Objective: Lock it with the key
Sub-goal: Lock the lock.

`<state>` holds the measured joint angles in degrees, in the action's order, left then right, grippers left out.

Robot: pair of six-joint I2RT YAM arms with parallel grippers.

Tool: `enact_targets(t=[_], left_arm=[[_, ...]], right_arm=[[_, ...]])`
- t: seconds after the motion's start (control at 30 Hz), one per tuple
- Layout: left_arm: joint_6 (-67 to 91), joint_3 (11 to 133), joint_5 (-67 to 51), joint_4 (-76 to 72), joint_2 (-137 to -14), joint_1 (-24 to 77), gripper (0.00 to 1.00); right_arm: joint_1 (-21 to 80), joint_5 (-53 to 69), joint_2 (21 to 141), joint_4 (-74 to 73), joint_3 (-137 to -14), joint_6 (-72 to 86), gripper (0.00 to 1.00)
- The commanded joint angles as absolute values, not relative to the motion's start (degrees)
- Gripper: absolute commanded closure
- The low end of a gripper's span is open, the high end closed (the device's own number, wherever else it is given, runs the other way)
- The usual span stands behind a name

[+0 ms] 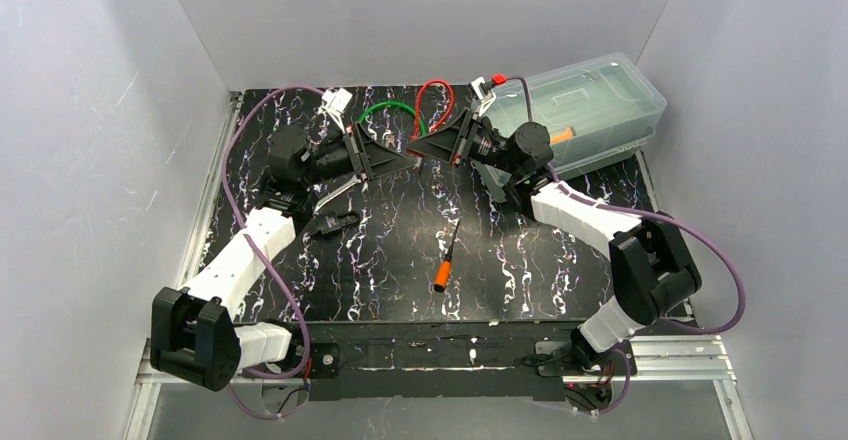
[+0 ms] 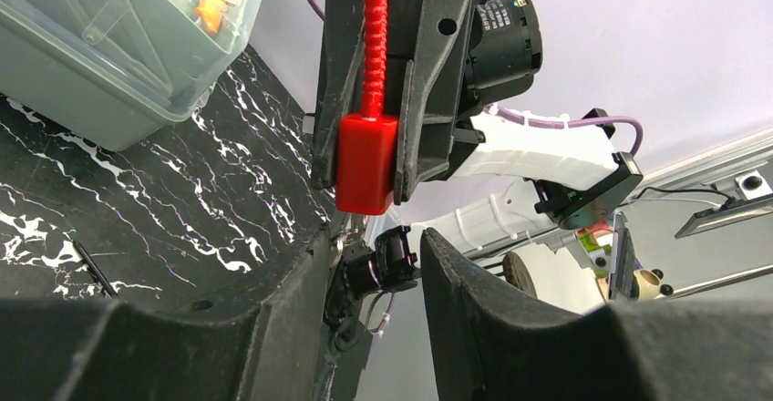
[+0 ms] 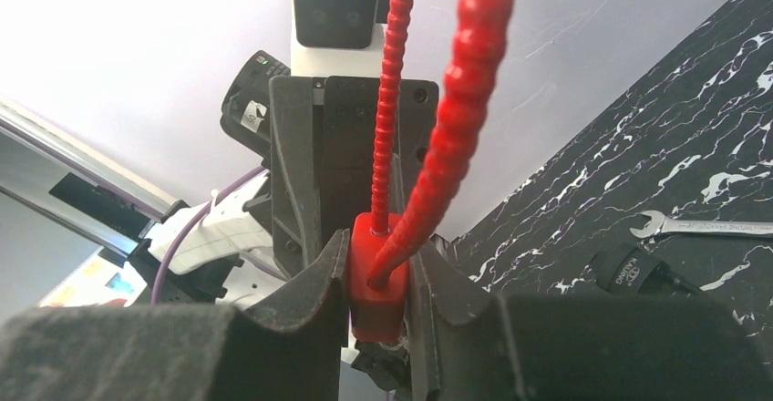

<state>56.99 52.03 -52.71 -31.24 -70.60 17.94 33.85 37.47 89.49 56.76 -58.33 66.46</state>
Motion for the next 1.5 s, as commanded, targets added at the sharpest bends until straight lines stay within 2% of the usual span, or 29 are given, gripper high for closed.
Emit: enact_targets(t=[0.0, 0.07, 0.27, 0.4, 0.57, 0.8, 1.17, 1.37, 1.47], left_arm=[[55.6, 52.7, -52.9, -32.4, -71.4, 19.0, 0.62], [55.7, 52.5, -52.6, -32.4, -71.7, 19.1, 0.65], [57.8, 51.3, -51.5, -33.4, -72.3, 19.1, 0.82], [62.4, 49.2, -51.4, -40.2, -72.6, 19.0, 0.87], [67.3, 48.5, -51.3, -45.7, -73.3, 19.0, 1.0], [69.7, 45.5, -50.8, -46.5, -74.0, 19.3, 1.0], [63.6, 45.8, -53.4, -39.7, -72.7, 21.1, 1.0], [66.9, 45.4, -55.7, -41.6, -72.4, 22.5, 1.0], [67.4, 46.0, -55.5, -43.3, -72.2, 22.5, 1.0]], right_arm=[[34.3, 35.9, 90.0, 61.4, -58.8, 66.1, 0.99], [34.5, 35.8, 90.1, 61.5, -58.8, 66.2, 0.99], [34.5, 35.9, 90.2, 62.1, -58.6, 66.7, 0.99], [34.6, 35.9, 90.3, 63.6, -58.2, 68.1, 0.99], [34.6, 35.6, 90.5, 66.3, -58.2, 70.6, 0.99], [33.7, 34.5, 91.1, 69.1, -59.4, 72.9, 0.99], [31.1, 31.2, 91.7, 67.7, -61.7, 71.4, 0.99], [31.0, 32.4, 93.3, 75.5, -61.9, 76.7, 0.99], [31.0, 31.8, 92.2, 72.3, -61.0, 75.2, 0.99]])
